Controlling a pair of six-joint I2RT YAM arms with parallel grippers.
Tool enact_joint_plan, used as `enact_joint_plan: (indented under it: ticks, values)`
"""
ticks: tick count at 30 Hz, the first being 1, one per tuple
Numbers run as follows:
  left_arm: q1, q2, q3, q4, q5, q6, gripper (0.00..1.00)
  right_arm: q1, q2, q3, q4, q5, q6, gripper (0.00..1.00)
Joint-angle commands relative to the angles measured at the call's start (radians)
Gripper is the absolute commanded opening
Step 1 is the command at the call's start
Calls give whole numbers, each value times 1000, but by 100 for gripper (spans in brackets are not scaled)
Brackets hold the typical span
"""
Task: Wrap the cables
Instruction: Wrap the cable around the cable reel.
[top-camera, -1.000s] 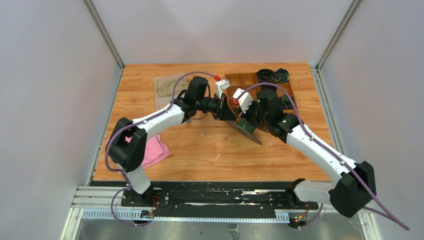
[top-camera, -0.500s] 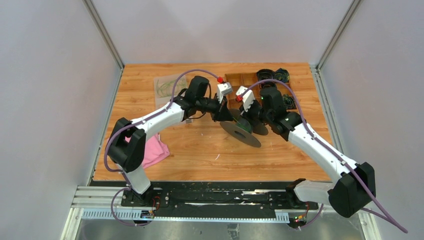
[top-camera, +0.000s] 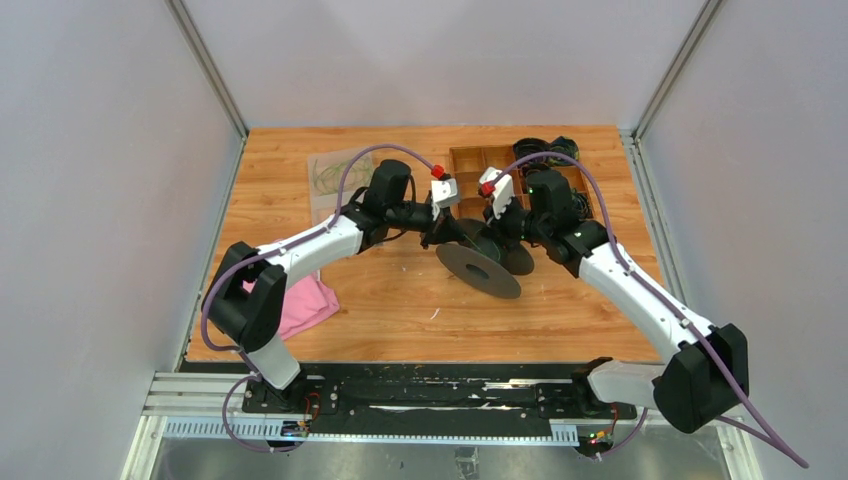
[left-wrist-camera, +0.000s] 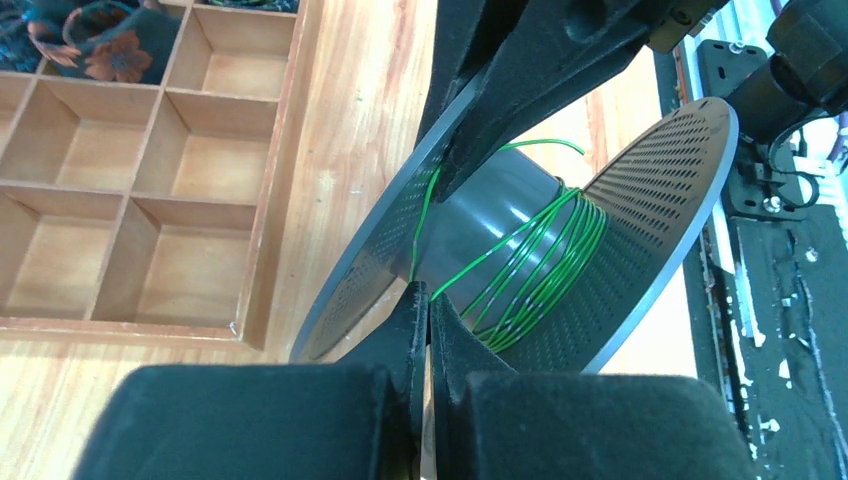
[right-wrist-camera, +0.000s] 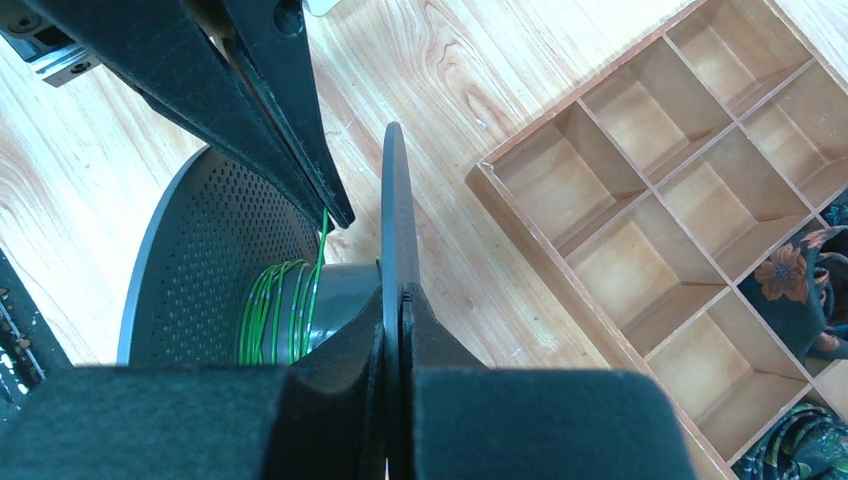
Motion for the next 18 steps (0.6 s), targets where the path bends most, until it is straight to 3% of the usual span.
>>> enact_joint_plan:
  ticks: [1,10,18]
  values:
    - [13,-1,-25,1,-2,82,1,-41,-2,64,53,-15,74,1]
    - [13,-2,-57,-20,-33,219,5,-61,13,81,56,-61,92,1]
    - [13,13,-38,27,-81,99,9,-61,19,68,55,-129,81,1]
